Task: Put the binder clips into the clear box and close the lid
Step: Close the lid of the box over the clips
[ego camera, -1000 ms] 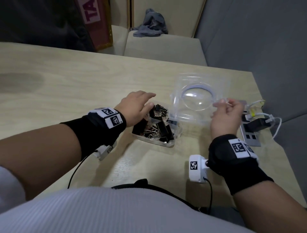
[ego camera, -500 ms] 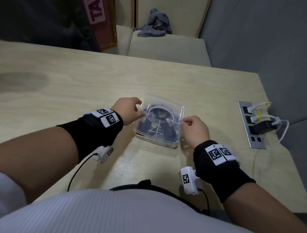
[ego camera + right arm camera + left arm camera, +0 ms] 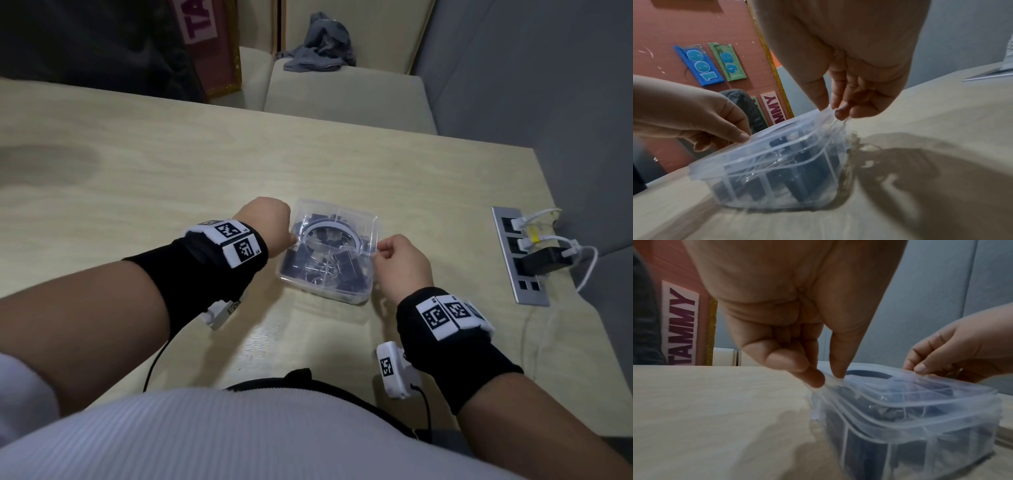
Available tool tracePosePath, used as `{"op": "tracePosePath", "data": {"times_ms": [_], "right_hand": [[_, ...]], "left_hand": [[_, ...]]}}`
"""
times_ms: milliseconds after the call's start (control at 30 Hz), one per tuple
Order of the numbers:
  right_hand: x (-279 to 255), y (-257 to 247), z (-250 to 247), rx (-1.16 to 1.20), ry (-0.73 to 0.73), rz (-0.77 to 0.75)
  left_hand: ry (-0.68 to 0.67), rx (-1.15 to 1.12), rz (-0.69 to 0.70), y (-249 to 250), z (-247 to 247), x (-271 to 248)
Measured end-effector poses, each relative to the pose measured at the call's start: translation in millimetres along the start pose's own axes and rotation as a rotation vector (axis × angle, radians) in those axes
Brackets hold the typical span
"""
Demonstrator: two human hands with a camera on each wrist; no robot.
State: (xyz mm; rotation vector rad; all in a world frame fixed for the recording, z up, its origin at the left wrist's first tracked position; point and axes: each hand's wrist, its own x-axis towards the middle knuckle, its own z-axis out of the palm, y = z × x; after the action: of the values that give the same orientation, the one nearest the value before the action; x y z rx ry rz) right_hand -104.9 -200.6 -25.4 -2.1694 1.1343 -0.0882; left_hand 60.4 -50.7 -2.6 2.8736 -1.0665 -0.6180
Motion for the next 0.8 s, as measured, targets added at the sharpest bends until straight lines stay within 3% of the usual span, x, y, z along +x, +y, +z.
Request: {"op": "tracePosePath", "data": {"times_ms": [533,800], "right_hand": [[5.6,-2.6,-3.6,-0.068,-0.044,0.004],[-5.9,-12.1,-14.4,0.283,0.094,-0.076]], "left_hand": [[-0.027,0.021,0.003,7.0,-2.7,2.7],[0.033,-0.25,-0.049,-1.7,-9.0,0.6]]}}
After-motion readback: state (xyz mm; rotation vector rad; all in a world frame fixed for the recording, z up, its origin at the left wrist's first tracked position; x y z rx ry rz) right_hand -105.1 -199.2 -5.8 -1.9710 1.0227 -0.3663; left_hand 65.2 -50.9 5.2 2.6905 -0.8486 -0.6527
